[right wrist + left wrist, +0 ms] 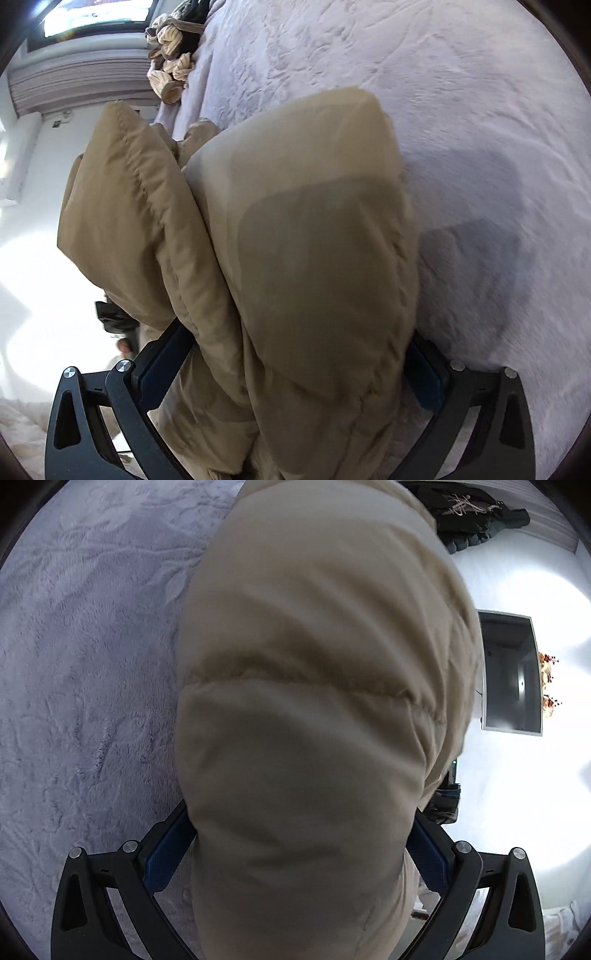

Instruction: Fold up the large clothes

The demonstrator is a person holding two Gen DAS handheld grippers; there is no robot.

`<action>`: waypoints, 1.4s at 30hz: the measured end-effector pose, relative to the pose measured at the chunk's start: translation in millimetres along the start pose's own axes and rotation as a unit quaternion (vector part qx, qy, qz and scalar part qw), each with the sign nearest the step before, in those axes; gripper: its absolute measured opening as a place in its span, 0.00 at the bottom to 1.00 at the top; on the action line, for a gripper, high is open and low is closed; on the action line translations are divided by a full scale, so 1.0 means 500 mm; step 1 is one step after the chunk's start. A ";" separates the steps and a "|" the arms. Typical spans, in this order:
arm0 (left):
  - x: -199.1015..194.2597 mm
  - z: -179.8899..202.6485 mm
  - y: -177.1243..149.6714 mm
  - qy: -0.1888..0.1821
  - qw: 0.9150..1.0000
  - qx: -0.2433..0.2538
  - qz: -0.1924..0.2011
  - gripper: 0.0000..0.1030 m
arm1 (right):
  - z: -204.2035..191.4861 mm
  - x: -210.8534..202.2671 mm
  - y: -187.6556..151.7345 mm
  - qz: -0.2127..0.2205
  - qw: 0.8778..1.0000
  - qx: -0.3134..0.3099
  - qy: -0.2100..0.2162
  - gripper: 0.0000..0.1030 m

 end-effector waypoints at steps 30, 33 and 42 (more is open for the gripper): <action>-0.110 0.172 -0.062 0.024 0.993 0.064 0.099 0.78 | -0.226 -0.010 -0.062 0.071 0.996 -0.024 0.051 0.43; -0.118 0.159 -0.044 0.023 0.992 0.069 0.104 0.78 | -0.262 0.026 -0.050 0.074 0.995 -0.033 0.051 0.43; -0.320 -0.006 0.095 0.043 0.988 0.065 0.131 0.78 | -0.344 0.202 0.037 0.077 0.995 -0.050 0.050 0.43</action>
Point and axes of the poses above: each gripper's, at about its wrist camera, not at the fingertips, and x roughly the way its jaws point, z to its right, y to its top, the point moved 6 cm from there along x, roughly the way its jaws point, and after that the axes turned 4 degrees about y, right-handed, at the moved point
